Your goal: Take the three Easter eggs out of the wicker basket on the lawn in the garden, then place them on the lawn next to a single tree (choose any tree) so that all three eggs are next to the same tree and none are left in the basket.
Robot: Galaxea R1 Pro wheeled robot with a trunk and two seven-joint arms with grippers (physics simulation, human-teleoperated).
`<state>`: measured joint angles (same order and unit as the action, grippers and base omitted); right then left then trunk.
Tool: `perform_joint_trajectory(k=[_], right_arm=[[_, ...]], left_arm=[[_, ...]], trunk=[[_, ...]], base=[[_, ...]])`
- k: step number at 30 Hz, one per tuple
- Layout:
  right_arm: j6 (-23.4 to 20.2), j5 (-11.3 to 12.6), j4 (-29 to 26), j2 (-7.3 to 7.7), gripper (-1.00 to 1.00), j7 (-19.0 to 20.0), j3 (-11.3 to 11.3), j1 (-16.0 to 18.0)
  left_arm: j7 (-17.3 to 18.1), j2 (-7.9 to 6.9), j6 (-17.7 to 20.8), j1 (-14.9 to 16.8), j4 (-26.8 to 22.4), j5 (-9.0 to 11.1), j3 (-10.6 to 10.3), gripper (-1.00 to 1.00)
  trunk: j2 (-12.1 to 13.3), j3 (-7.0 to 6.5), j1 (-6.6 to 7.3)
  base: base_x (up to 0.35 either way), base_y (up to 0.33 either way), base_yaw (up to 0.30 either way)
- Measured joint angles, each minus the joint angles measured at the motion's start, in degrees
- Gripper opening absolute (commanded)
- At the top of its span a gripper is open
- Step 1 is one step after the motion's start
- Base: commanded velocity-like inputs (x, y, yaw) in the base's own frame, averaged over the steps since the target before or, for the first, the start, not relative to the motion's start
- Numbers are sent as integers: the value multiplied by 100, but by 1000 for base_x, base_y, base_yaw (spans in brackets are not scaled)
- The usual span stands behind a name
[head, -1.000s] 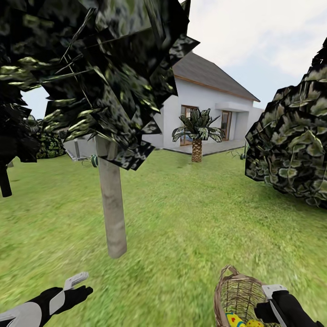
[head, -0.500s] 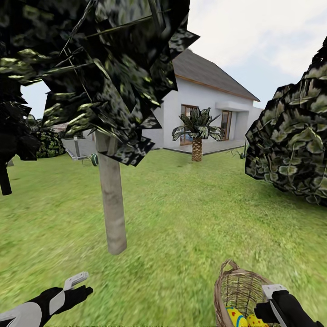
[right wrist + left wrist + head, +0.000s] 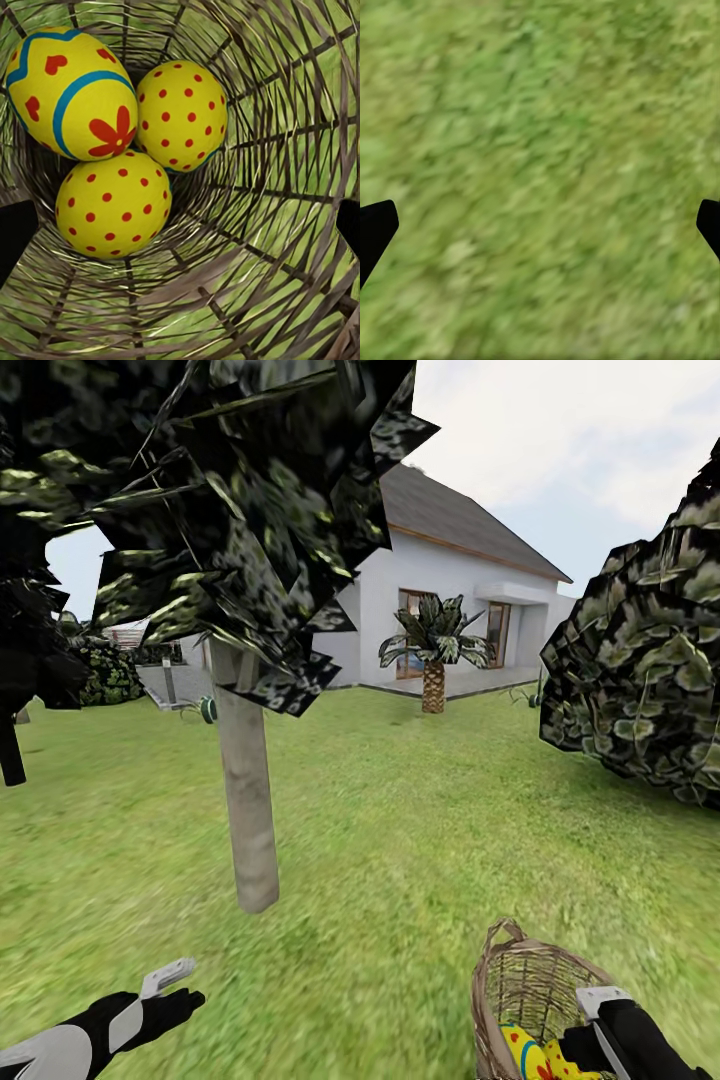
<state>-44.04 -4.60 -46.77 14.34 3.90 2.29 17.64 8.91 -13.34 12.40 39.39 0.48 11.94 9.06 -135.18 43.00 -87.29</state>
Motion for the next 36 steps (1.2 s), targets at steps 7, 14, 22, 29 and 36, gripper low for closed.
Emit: perform_joint_trajectory(k=[7, 14, 22, 29, 36], right_arm=[[0, 7, 0, -5, 100, 0, -2, 0], [0, 23, 0, -8, 100, 0, -3, 0], [0, 17, 0, -41, 100, 0, -3, 0], [0, 9, -1, -36, 100, 0, 6, 0], [0, 30, -33, -27, 100, 0, 7, 0]], left_arm=[[0, 0, 0, -5, 0, 0, 0, 100], [0, 0, 0, -3, 0, 0, 0, 100], [0, -7, 0, -4, 0, 0, 0, 100], [0, -1, 0, -3, 0, 0, 0, 100], [21, 0, -8, -1, 0, 8, 0, 100]], trunk=[[-281, 126, -154], [-562, 251, -308], [-805, 403, -445], [-815, 558, -463], [-817, 581, -465]], base=[[0, 0, 0], [0, 0, 0], [0, 0, 0], [0, 0, 0], [43, 0, 0]])
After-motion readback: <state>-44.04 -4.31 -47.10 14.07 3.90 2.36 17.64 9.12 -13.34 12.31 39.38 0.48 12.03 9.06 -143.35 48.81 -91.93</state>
